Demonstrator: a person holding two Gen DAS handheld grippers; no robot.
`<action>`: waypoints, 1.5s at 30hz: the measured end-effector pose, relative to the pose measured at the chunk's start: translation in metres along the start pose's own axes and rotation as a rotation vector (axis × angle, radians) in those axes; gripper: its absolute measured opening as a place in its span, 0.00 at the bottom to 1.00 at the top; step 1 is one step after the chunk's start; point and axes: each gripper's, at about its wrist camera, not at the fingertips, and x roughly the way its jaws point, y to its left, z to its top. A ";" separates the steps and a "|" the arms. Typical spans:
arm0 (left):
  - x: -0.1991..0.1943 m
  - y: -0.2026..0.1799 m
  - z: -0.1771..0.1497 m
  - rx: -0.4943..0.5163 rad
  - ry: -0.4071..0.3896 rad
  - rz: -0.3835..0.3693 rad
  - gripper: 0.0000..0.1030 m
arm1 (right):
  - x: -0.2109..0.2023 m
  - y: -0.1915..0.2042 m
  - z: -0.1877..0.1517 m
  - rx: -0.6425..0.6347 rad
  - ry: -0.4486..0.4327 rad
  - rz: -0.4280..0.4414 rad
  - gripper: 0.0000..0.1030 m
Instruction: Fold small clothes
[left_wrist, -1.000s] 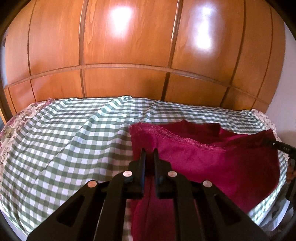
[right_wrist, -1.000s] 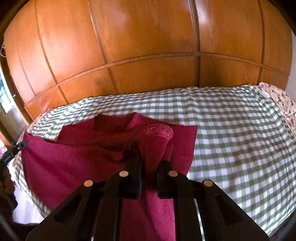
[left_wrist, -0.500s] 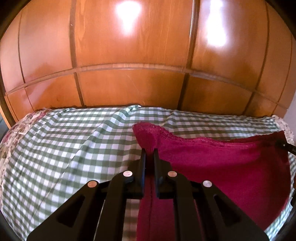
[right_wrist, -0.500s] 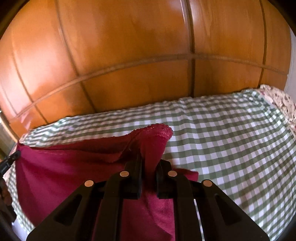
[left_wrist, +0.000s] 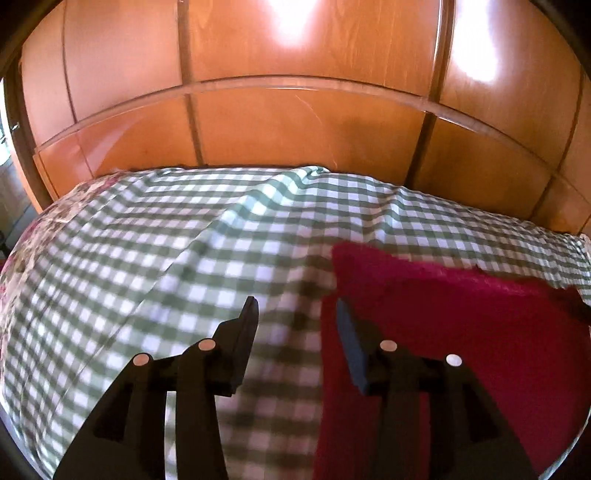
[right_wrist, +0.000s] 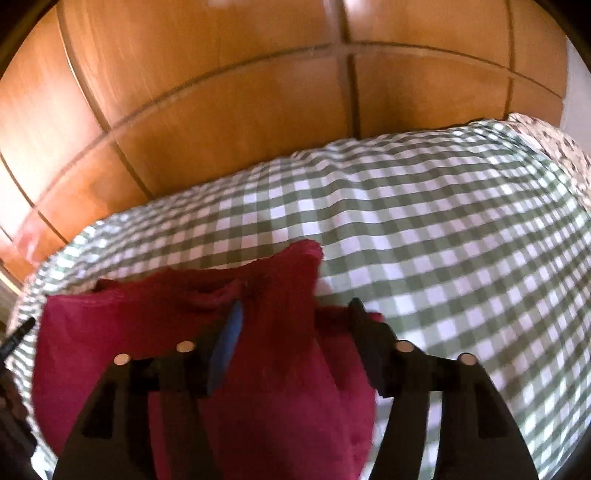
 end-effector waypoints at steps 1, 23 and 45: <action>-0.006 0.004 -0.007 0.002 -0.001 -0.013 0.43 | -0.010 -0.006 -0.005 0.014 -0.003 0.013 0.57; -0.052 0.028 -0.129 -0.092 0.140 -0.324 0.07 | -0.075 -0.033 -0.143 0.064 0.149 0.185 0.18; -0.124 0.010 -0.120 0.015 0.018 -0.189 0.29 | -0.140 -0.022 -0.116 -0.076 -0.052 0.048 0.62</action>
